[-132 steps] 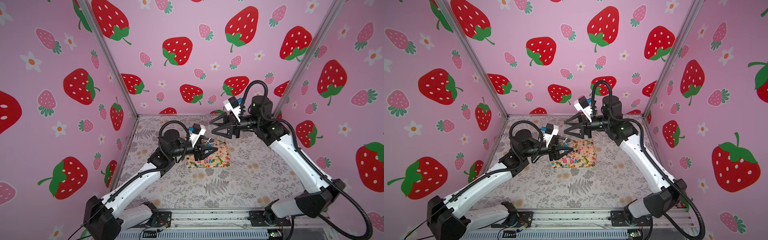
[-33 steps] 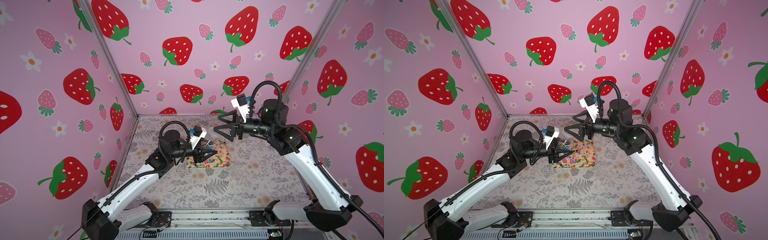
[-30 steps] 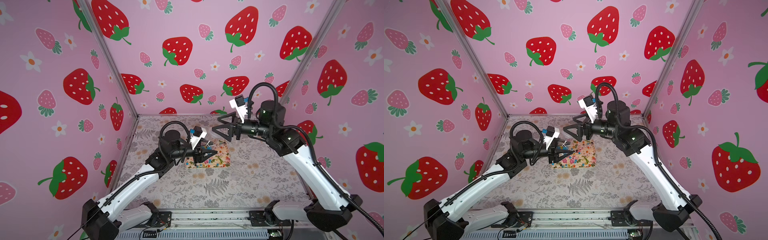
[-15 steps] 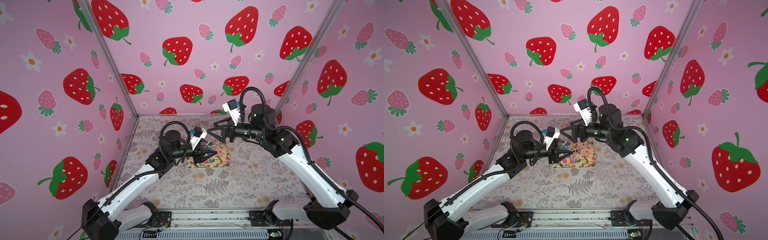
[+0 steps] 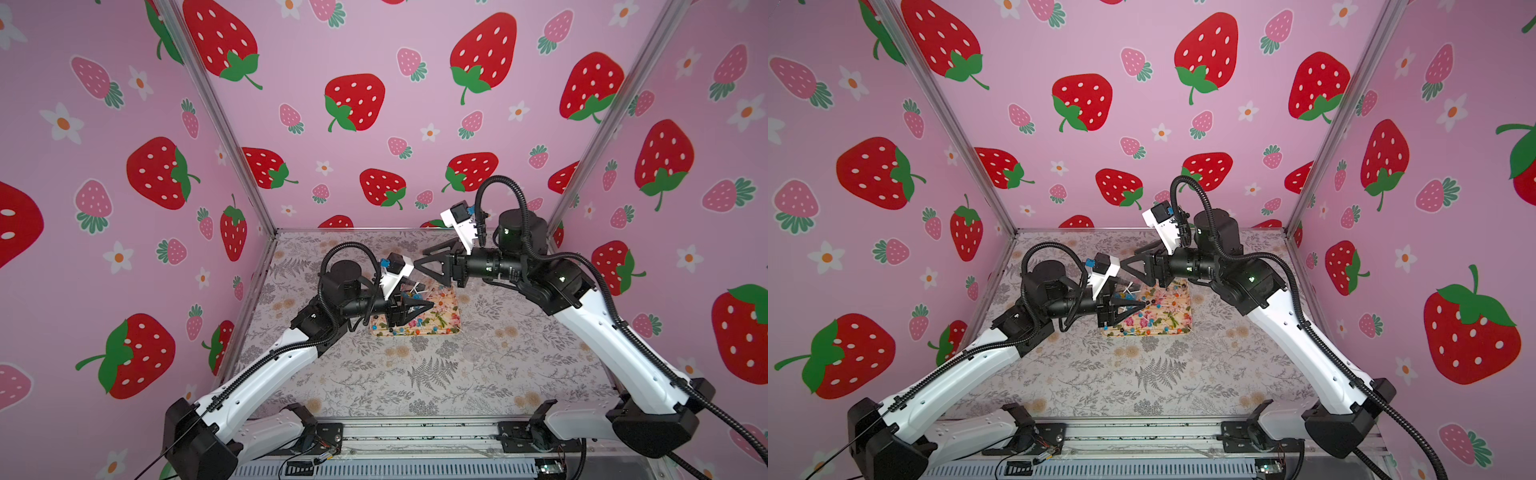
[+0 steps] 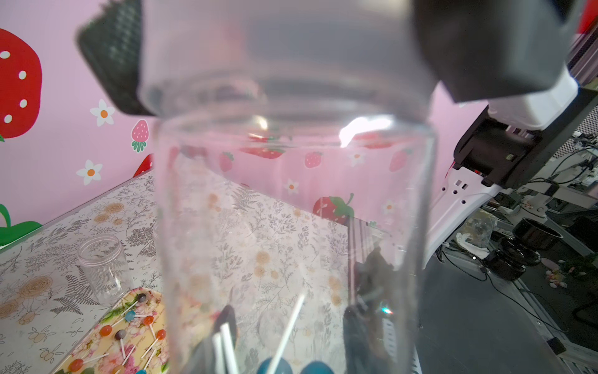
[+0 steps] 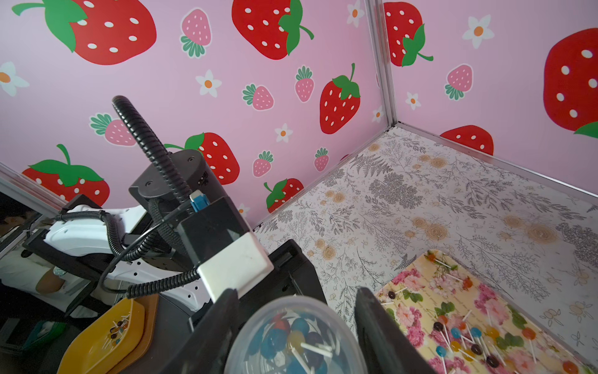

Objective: Pour the candies out of the jar
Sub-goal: Unscrew the lid from the jar.

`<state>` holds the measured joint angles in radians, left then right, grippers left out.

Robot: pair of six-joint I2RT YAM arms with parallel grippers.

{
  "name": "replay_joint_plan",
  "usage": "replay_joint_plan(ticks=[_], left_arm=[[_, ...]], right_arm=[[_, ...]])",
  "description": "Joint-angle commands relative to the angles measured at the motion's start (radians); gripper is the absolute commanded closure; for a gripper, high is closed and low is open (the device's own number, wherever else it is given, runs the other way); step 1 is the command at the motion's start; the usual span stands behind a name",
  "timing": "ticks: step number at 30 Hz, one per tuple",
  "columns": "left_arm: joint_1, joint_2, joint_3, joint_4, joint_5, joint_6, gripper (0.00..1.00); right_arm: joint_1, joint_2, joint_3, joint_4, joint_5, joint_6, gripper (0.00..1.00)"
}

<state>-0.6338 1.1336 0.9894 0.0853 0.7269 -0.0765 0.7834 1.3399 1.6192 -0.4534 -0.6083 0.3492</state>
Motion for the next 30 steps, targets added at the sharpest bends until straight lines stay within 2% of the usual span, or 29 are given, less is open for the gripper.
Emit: replay_joint_plan(ticks=[1,3,6,10,13,17,20,22,25,30], left_arm=[[-0.003,-0.019,0.015,0.037,0.063,0.007,0.58],[-0.003,-0.015,0.024,0.023,0.084,0.009,0.58],[-0.003,-0.017,0.028,0.01,0.097,0.014,0.58],[-0.003,-0.021,0.029,0.008,0.106,0.014,0.58],[-0.003,-0.018,0.031,0.008,0.109,0.015,0.58],[-0.003,-0.015,0.031,0.01,0.106,0.017,0.58],[-0.003,-0.015,0.032,0.011,0.099,0.017,0.58],[-0.003,-0.015,0.031,0.013,0.095,0.016,0.58],[-0.003,-0.02,0.022,0.017,0.082,0.015,0.58],[-0.003,-0.023,0.015,0.028,0.068,0.017,0.58]], right_arm=[[-0.022,0.037,0.023,0.048,-0.179,-0.128,0.51],[-0.034,0.061,0.061,0.053,-0.282,-0.213,0.51],[-0.038,0.076,0.104,0.025,-0.417,-0.412,0.49],[-0.062,0.11,0.182,-0.048,-0.495,-0.559,0.51],[-0.061,0.14,0.24,-0.127,-0.506,-0.61,0.51],[-0.062,0.153,0.246,-0.153,-0.505,-0.609,0.49],[-0.061,0.143,0.221,-0.143,-0.494,-0.594,0.43],[-0.062,0.127,0.201,-0.127,-0.474,-0.585,0.25],[-0.062,0.086,0.182,-0.075,-0.424,-0.534,0.08],[-0.062,0.036,0.204,-0.029,-0.223,-0.333,0.03]])
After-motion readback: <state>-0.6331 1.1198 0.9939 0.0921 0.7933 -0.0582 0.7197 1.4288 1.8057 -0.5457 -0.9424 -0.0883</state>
